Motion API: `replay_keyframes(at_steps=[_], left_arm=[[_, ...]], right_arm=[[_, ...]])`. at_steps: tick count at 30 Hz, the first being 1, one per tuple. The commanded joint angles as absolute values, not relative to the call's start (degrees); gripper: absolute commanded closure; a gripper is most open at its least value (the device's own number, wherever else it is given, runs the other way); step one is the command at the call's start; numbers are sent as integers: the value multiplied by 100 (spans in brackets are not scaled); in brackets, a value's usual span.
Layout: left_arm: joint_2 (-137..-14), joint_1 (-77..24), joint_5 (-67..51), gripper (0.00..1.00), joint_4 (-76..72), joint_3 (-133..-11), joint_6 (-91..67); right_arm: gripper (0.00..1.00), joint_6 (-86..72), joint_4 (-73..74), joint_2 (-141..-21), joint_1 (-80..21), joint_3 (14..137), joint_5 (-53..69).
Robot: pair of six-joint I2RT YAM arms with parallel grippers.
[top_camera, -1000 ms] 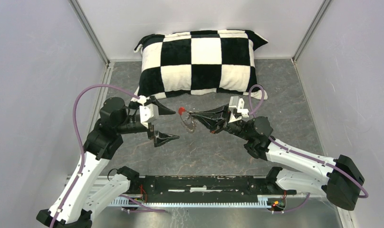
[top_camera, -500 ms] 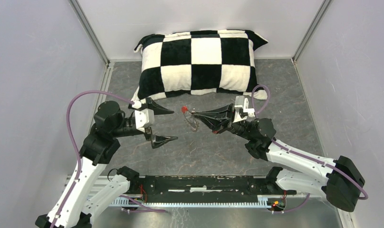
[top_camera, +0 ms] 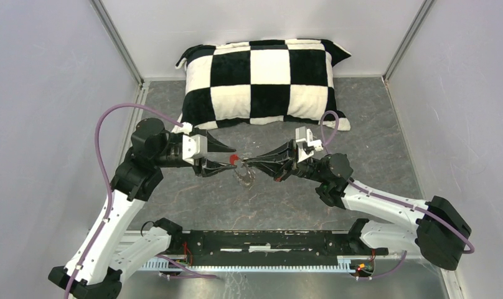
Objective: Put the keys on the keyring
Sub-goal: Adjust the key on the keyring.
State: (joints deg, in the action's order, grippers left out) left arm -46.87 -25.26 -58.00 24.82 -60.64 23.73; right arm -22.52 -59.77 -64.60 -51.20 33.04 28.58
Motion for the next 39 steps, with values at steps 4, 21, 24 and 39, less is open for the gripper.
replay_keyframes(at_steps=[4,21,24,39], left_arm=[[-4778,-2549,-6644,49,2551,-6270,2535],[-4995,-2553,-6376,64,2690,-6070,2292],[-5061,-2549,-6395,60,2694,-6056,2220],[-5075,-2550,-6270,82,2689,-6086,2196]], right_arm=[[100,-2400,-6387,-6664,-5136,3617,3179],[100,-2250,-6344,-6776,-5224,3674,3215],[100,-2242,-6346,-6819,-5238,3720,3245],[100,-2078,-6146,-6766,-5282,3705,3237]])
